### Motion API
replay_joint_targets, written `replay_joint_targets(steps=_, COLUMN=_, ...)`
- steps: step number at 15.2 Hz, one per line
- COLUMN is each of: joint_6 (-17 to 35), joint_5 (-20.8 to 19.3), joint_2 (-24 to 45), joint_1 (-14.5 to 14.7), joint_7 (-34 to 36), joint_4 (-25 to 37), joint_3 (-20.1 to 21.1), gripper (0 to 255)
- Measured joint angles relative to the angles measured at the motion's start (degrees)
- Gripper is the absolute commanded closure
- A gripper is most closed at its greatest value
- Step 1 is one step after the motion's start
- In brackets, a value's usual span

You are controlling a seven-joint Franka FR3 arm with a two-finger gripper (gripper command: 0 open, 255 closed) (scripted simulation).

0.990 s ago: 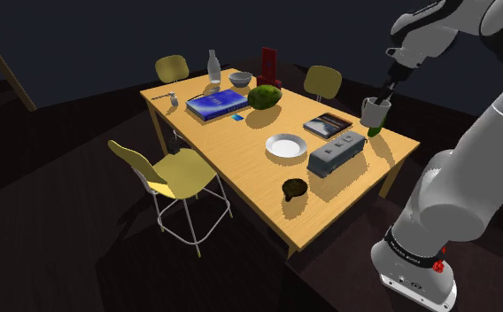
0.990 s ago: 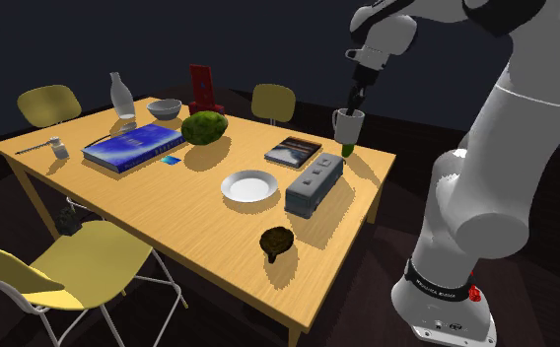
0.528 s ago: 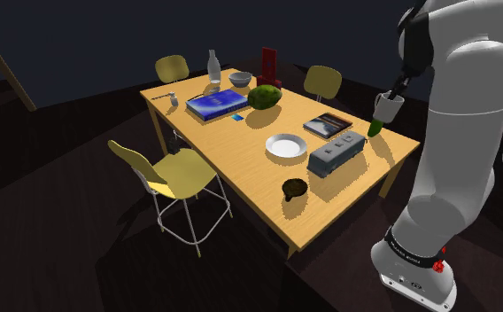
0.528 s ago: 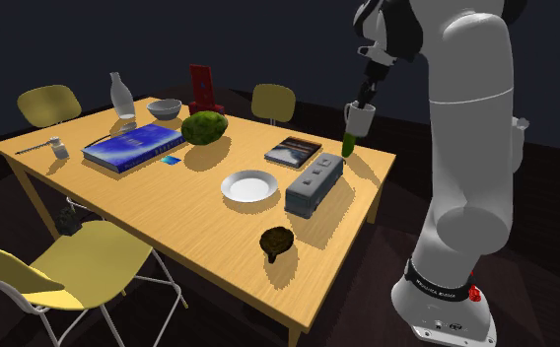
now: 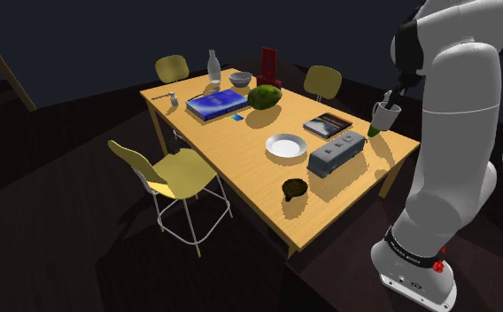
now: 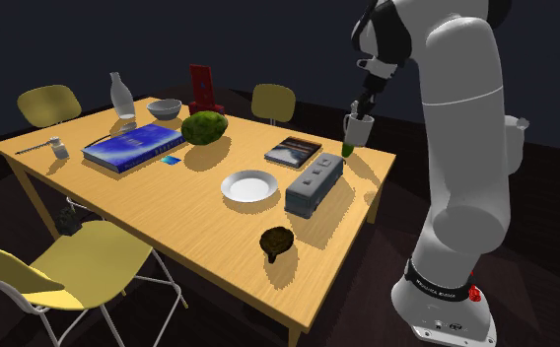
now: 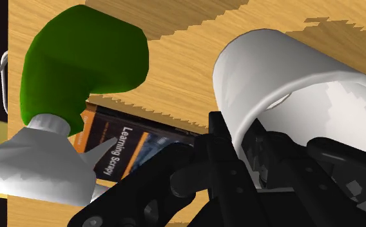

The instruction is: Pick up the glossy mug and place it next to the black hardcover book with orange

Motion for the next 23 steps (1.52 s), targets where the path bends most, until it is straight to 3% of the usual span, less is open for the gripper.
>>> replay_joint_targets(steps=23, joint_6=9.6, joint_5=10.8, joint_2=9.4, joint_1=-5.9, joint_7=-8.7, joint_4=-5.6, joint_3=8.2, gripper=255)
